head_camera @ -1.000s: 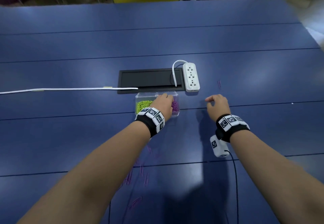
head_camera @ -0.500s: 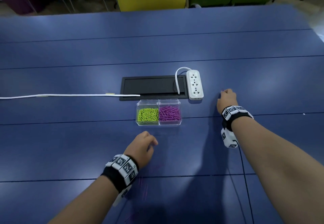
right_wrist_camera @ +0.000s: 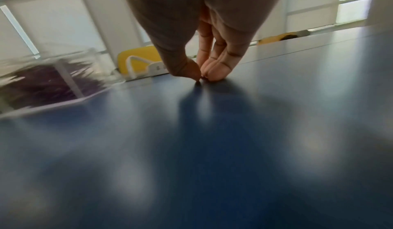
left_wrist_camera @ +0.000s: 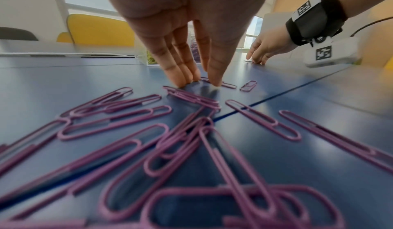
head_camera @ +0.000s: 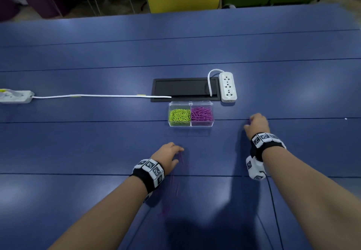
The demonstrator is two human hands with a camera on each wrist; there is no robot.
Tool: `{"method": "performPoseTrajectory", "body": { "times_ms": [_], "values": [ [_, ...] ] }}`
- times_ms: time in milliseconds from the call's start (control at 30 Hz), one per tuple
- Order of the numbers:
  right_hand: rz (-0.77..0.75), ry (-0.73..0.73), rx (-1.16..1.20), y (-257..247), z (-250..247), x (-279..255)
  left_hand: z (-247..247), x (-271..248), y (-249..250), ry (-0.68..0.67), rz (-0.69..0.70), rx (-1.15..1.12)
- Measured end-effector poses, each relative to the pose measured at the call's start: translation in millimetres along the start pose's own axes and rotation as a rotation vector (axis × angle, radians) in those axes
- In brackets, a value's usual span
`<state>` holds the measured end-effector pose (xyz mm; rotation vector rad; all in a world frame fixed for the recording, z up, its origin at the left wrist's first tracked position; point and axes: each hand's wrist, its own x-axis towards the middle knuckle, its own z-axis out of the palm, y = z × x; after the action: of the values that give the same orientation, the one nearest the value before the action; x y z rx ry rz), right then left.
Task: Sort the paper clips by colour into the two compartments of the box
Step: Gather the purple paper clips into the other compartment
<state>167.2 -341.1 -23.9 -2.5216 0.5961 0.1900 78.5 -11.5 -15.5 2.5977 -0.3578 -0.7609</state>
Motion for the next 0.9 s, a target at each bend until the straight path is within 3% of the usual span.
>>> {"method": "performPoseTrajectory", "body": {
  "times_ms": [133, 300, 500, 667, 833, 900],
  "values": [
    [-0.065, -0.12, -0.115, -2.9, 11.7, -49.1, 2.8, 0.7, 7.6, -0.007, -0.025, 0.173],
    [-0.181, -0.224, -0.165, -11.7, 27.6, -99.3, 6.3, -0.9, 11.1, 0.072, 0.046, 0.304],
    [-0.519, -0.36, -0.08, -52.2, 59.1, -150.8, 4.1, -20.1, 1.0, 0.097, -0.107, -0.001],
    [-0.744, -0.439, -0.409, -71.8, 83.5, -170.4, 19.2, -54.6, -5.0, 0.131, -0.263, -0.177],
    [-0.855, -0.371, -0.616, -71.4, 85.3, -187.4, 44.7, -63.8, 4.1, 0.142, -0.331, -0.153],
    [-0.773, -0.407, -0.625, -66.7, 91.6, -182.7, 49.3, -61.2, 8.6, 0.166, -0.331, -0.142]
  ]
}}
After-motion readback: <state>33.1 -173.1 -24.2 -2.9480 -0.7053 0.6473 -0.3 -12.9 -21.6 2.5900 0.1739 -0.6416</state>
